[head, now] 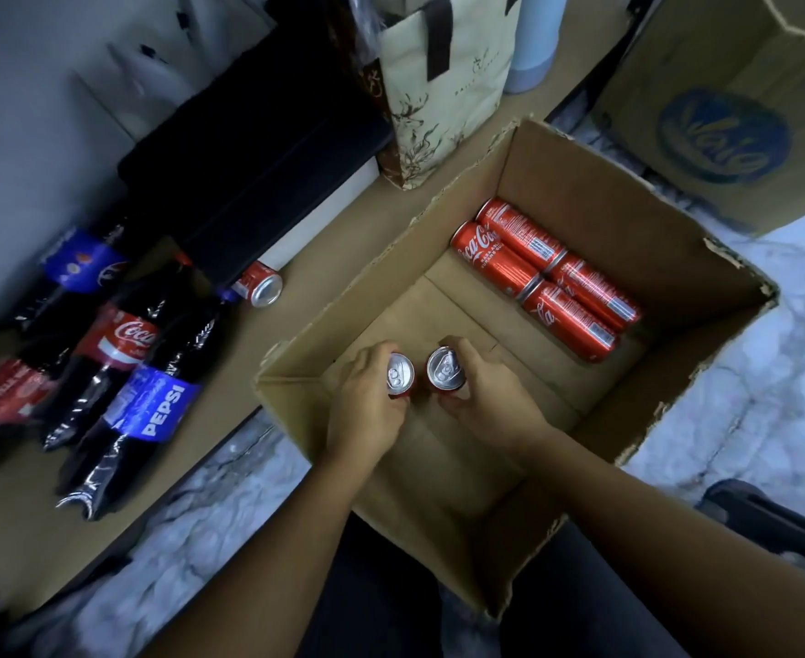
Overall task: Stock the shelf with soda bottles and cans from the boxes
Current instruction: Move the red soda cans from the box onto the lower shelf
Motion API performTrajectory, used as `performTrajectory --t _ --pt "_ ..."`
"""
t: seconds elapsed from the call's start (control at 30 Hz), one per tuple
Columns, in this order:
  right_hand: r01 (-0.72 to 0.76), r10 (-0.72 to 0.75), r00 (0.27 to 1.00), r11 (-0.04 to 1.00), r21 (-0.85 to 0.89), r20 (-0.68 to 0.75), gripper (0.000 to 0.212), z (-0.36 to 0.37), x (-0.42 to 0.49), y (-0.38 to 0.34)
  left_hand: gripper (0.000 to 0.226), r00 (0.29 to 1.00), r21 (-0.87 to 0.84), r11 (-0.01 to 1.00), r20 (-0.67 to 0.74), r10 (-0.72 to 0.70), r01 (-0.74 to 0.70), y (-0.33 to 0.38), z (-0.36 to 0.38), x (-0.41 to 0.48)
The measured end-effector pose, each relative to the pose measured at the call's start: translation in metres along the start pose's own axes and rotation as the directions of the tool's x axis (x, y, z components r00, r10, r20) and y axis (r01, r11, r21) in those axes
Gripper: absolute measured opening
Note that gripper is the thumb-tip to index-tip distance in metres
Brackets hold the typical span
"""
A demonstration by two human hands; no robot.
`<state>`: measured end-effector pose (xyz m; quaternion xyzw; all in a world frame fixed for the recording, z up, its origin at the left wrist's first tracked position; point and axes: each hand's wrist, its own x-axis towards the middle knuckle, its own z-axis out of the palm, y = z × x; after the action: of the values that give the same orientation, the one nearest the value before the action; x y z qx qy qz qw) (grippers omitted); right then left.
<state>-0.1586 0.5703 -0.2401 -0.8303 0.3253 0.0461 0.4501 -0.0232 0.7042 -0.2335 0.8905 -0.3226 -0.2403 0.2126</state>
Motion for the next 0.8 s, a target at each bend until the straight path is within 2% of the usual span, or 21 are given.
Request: performTrajectory --t 0.1,0.23,0.37,0.53,0.67,0.8 --pt "-0.013 0.013 1.000 1.000 -0.004 0.017 0.071 0.018 -0.002 -0.004 0.059 1.000 0.067 0.998 0.020 -0.005 0.003 -0.007 0.002 -0.001" --pt "-0.010 0.010 0.999 1.000 -0.011 -0.034 0.066 0.029 -0.006 -0.006 0.058 1.000 0.057 0.998 0.005 -0.004 0.004 -0.006 -0.003 -0.006" --pt "0.034 -0.029 0.992 0.999 0.040 -0.127 0.062 0.020 -0.030 -0.018 0.062 0.996 0.037 0.997 -0.065 0.063 -0.061 0.002 -0.020 -0.027" --pt "0.218 -0.176 0.943 0.968 0.127 -0.282 0.059 -0.008 -0.093 -0.052 0.076 0.977 -0.126 0.978 -0.159 0.145 -0.165 0.017 -0.064 -0.085" --pt "0.376 -0.331 0.880 0.923 0.075 -0.340 0.059 -0.034 -0.150 -0.102 0.069 0.933 -0.263 0.915 -0.273 0.233 -0.305 0.033 -0.118 -0.147" --pt "0.549 -0.489 0.795 0.832 0.082 -0.360 0.055 -0.049 -0.209 -0.161 0.069 0.869 -0.183 0.892 -0.373 0.325 -0.413 0.044 -0.181 -0.221"
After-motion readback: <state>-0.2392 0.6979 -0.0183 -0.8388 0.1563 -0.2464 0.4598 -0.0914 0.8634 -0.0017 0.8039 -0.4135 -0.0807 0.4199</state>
